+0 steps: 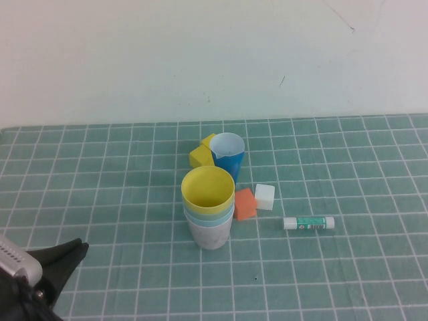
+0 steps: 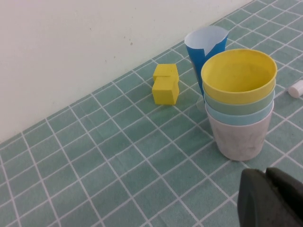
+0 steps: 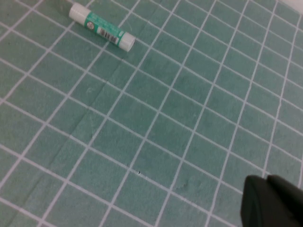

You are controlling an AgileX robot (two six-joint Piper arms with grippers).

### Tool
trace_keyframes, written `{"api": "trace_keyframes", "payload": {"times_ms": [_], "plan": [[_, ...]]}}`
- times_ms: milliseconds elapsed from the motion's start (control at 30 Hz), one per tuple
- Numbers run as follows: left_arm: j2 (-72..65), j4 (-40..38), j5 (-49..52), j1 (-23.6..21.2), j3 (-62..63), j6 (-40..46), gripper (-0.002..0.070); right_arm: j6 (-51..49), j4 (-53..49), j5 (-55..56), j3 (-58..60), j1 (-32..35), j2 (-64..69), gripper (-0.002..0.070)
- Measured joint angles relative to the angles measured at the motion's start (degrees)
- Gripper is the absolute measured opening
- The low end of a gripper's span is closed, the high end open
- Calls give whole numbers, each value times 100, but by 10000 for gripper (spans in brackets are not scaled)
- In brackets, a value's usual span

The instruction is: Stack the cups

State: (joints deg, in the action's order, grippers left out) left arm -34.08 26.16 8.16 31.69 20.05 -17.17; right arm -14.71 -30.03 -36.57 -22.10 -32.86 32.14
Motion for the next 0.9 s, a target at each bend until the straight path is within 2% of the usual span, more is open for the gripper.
{"api": "trace_keyframes", "payload": {"times_ms": [733, 900], "plan": [[-9, 0, -1, 0, -13, -50, 0, -47, 0, 0, 25, 0, 0, 0], [422, -116, -1, -63, -341, 10, 0, -50, 0, 0, 29, 0, 0, 0]]}}
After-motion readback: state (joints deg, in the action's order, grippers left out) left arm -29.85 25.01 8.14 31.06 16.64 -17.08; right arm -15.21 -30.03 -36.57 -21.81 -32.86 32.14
